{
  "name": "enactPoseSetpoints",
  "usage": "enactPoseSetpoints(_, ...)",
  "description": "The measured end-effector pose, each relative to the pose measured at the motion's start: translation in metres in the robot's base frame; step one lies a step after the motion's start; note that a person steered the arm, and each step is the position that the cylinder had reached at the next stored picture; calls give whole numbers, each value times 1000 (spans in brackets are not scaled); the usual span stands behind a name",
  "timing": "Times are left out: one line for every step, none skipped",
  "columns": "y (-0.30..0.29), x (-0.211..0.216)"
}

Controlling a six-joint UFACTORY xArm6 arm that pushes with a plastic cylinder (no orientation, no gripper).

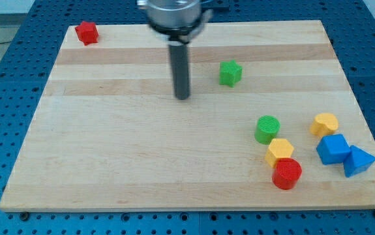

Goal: Move the green star to the top center of the board

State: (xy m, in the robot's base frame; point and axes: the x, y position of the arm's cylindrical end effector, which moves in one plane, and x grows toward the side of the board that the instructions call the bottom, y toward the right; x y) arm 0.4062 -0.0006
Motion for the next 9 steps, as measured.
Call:
enactPoseSetpoints(65, -21)
enactPoseSetpoints(107, -43)
enactPoseSetpoints(113, -59)
enactPoseSetpoints(108, -59)
enactPoseSetpoints(91, -66)
enactPoseSetpoints(70, -70)
enactPoseSetpoints(50, -71)
enactPoseSetpoints(49, -83)
enactPoseSetpoints(48, -99)
